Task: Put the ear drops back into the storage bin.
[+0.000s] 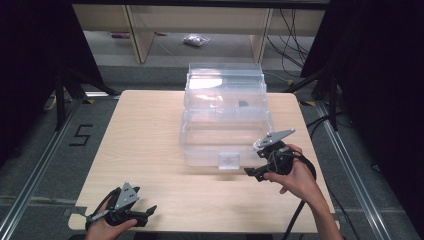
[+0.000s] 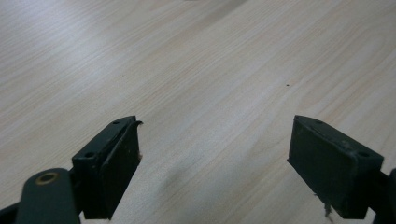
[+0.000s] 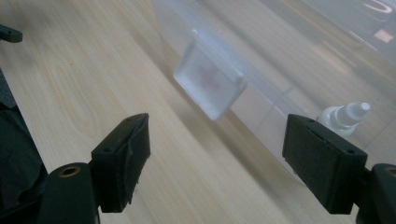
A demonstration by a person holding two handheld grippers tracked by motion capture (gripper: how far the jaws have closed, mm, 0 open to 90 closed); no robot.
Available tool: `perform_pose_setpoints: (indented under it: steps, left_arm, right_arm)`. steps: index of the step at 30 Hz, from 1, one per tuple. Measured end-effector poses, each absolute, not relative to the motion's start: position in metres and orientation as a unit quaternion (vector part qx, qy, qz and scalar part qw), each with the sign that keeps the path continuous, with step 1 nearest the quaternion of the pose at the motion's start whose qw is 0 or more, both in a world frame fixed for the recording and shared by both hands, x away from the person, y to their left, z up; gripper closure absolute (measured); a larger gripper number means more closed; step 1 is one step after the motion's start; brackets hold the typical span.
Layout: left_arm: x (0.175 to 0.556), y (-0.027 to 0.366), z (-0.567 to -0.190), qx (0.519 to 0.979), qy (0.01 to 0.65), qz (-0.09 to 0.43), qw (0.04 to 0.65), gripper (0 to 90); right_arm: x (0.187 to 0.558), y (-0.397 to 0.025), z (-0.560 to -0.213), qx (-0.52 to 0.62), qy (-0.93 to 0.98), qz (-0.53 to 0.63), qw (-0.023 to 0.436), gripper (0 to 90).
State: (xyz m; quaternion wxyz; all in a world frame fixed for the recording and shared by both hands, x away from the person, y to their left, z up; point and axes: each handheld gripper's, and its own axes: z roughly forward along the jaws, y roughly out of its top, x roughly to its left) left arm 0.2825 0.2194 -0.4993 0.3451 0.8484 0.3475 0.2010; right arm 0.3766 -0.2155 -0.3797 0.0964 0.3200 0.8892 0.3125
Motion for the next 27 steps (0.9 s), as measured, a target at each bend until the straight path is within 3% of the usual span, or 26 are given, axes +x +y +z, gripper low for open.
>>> perform_pose_setpoints:
  steps: [27]
  left_arm:
    - [0.283, 0.217, -0.502, 0.836, 0.359, 0.206, 0.360, 16.0]
  right_arm:
    - [0.361, -0.211, -0.406, 0.308, 0.889, 0.324, 0.100, 22.8]
